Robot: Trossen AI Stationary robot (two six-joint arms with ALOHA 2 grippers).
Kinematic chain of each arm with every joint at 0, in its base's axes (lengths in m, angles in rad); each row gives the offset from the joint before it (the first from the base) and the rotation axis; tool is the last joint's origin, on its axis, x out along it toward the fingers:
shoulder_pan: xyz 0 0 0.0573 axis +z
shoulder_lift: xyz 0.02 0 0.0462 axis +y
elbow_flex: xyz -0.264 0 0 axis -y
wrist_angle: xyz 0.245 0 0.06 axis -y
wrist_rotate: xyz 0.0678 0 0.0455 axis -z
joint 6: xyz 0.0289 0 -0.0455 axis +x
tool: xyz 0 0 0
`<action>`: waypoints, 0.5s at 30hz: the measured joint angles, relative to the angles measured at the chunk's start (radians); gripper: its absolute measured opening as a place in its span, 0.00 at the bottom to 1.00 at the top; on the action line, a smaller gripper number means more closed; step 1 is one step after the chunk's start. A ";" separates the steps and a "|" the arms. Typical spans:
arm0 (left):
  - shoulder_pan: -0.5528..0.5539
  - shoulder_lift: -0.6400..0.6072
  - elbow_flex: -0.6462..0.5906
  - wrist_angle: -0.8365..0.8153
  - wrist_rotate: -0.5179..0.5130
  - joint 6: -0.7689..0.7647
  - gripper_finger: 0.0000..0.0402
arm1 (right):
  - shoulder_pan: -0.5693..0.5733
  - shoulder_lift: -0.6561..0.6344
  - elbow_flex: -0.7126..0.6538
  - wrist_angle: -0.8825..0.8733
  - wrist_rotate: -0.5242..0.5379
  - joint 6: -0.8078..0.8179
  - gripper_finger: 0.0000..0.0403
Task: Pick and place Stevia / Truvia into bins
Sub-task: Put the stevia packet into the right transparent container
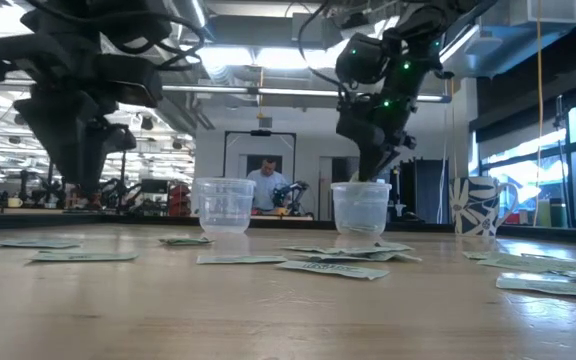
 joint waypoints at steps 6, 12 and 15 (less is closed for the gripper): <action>-0.037 0.013 0.000 0.009 -0.065 0.018 0.34 | 0.000 0.002 0.000 0.016 0.010 -0.002 0.11; -0.037 0.071 -0.001 0.013 -0.077 0.044 0.35 | 0.000 0.002 0.000 0.017 0.010 -0.001 0.19; -0.037 0.117 -0.001 0.027 -0.073 0.073 0.35 | 0.000 0.002 0.000 0.018 0.010 0.008 0.20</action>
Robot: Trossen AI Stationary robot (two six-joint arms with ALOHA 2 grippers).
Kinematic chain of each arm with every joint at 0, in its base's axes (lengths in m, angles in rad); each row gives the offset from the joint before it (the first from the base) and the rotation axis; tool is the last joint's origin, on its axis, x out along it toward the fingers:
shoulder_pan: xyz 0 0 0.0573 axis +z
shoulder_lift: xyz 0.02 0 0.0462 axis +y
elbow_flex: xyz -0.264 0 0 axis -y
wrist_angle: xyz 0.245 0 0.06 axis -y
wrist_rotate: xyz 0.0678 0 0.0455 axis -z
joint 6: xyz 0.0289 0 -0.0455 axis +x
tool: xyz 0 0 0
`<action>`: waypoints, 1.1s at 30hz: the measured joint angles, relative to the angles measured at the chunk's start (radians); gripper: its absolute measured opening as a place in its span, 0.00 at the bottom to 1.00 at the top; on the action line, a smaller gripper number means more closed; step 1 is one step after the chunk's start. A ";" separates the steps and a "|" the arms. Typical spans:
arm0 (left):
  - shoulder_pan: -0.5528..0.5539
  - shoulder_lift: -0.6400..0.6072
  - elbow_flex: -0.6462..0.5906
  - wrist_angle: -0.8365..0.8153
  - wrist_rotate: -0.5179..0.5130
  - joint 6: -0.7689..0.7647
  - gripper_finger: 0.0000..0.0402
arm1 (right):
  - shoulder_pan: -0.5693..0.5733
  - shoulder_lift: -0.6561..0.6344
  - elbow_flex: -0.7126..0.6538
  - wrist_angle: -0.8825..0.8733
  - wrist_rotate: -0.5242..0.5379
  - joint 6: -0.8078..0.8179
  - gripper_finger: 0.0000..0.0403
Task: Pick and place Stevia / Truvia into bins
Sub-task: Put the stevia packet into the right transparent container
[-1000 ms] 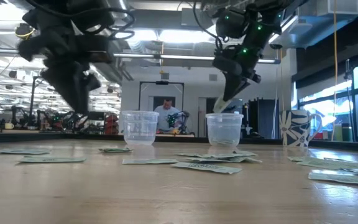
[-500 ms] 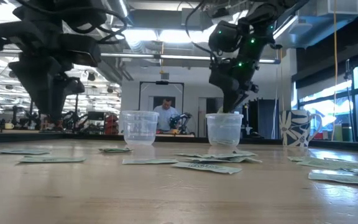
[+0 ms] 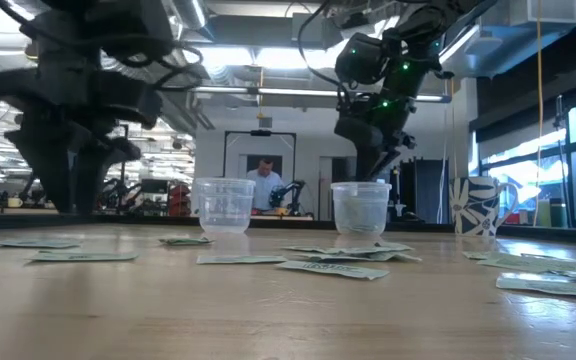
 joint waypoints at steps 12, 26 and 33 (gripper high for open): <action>0.001 0.136 0.005 0.082 0.019 0.044 0.35 | 0.000 0.000 0.000 0.001 0.000 0.009 0.21; -0.003 0.155 0.003 0.077 0.000 0.036 0.20 | 0.000 0.000 0.000 0.001 -0.001 -0.017 0.21; -0.018 0.150 0.002 0.077 0.000 0.032 0.26 | 0.000 0.000 0.000 0.001 -0.001 -0.017 0.21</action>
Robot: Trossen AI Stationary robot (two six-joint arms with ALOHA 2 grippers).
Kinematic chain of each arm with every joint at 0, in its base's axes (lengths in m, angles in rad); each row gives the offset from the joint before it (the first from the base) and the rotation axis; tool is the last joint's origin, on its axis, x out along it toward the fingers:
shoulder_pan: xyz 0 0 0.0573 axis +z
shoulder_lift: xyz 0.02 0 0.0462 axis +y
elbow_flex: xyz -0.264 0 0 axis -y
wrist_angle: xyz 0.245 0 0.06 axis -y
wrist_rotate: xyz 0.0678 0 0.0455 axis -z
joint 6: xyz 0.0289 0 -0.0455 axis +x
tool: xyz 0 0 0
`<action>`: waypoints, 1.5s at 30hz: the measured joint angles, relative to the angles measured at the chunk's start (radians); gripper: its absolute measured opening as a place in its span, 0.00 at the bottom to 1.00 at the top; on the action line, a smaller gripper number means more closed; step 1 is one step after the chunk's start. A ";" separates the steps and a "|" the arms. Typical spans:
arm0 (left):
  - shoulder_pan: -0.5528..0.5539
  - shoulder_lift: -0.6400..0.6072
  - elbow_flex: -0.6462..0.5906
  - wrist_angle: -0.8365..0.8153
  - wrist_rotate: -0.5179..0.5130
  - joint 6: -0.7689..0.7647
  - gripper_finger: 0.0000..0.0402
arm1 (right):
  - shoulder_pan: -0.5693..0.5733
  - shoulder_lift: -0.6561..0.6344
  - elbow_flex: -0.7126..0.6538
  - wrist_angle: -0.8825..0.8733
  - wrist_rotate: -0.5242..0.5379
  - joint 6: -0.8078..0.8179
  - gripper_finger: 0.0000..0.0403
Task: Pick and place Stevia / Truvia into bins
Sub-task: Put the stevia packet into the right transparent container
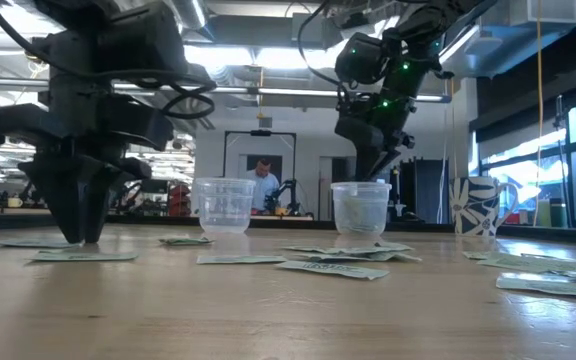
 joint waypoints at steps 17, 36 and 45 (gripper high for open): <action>-0.042 -0.009 0.026 0.007 0.027 0.092 0.34 | 0.000 0.000 0.000 -0.001 -0.001 0.001 0.21; -0.137 0.078 0.045 -0.013 -0.090 0.108 0.23 | 0.000 0.000 0.000 0.000 -0.001 -0.001 0.21; -0.136 0.027 0.031 -0.003 -0.108 0.122 0.14 | 0.001 0.000 0.000 -0.001 -0.001 -0.001 0.21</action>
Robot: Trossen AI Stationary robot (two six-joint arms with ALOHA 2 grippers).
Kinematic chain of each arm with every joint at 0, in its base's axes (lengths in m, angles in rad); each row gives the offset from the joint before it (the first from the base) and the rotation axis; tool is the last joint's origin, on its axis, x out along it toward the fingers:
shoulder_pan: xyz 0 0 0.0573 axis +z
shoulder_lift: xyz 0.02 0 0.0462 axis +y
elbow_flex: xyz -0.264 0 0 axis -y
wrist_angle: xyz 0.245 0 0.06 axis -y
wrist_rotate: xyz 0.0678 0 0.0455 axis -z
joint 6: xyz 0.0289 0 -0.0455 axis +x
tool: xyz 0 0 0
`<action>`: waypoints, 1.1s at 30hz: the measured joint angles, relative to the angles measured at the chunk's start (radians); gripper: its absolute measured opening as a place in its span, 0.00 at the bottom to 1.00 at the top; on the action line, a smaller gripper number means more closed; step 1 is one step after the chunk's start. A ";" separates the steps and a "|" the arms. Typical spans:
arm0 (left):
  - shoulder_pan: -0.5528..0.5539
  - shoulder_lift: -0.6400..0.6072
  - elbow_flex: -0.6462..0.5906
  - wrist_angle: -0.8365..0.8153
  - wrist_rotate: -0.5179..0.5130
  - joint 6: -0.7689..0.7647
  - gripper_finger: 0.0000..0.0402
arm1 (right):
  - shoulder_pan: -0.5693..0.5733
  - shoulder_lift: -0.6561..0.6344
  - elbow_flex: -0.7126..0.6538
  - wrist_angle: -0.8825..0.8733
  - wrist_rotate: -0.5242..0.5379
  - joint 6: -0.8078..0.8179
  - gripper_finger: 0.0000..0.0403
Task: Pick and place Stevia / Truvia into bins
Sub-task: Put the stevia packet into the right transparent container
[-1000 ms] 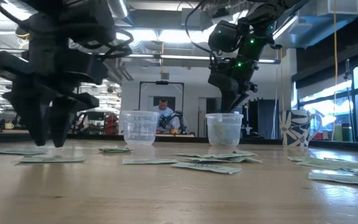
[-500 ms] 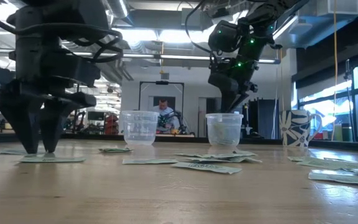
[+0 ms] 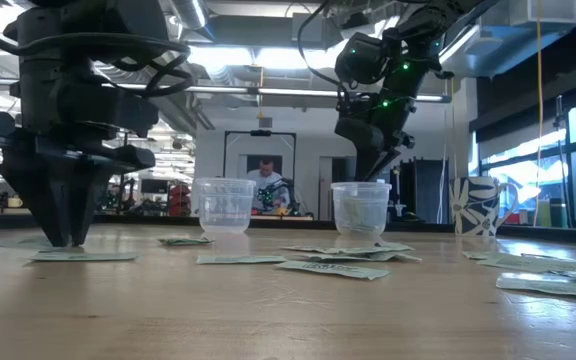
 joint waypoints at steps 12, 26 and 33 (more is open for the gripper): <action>0.078 -0.100 -0.003 -0.012 -0.062 0.037 0.01 | 0.008 -0.002 0.010 0.002 0.001 -0.025 0.21; 0.175 -0.417 -0.001 0.229 -0.516 0.192 0.01 | 0.182 -0.003 0.096 0.244 -0.173 -0.358 0.21; 0.239 -0.400 0.001 0.555 -0.548 0.386 0.01 | 0.283 0.021 0.095 0.445 -0.194 -0.450 0.21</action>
